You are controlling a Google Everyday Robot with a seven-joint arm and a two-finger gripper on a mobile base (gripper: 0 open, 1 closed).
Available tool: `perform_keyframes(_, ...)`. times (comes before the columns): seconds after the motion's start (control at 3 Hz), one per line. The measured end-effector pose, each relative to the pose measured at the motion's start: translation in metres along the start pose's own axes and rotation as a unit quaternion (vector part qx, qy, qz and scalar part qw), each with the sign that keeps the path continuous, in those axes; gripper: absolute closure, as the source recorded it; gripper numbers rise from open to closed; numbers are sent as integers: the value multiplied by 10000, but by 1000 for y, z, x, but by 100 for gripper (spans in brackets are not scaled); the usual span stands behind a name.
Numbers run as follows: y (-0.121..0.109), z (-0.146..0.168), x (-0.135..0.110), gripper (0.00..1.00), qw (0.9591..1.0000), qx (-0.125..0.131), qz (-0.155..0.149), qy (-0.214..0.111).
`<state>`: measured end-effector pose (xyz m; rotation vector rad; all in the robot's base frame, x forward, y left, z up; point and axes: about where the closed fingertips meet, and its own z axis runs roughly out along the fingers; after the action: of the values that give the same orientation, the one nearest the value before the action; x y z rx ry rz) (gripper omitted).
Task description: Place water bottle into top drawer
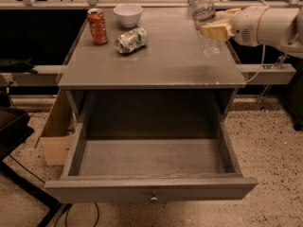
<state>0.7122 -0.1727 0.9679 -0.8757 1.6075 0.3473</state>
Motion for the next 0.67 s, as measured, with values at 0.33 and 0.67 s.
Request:
perform_keyframes(0.33,48,-51,0,100,9983,-199,-109,542)
perform_keyframes(0.67,99,-83,26,100,9902,-677,-19,1221)
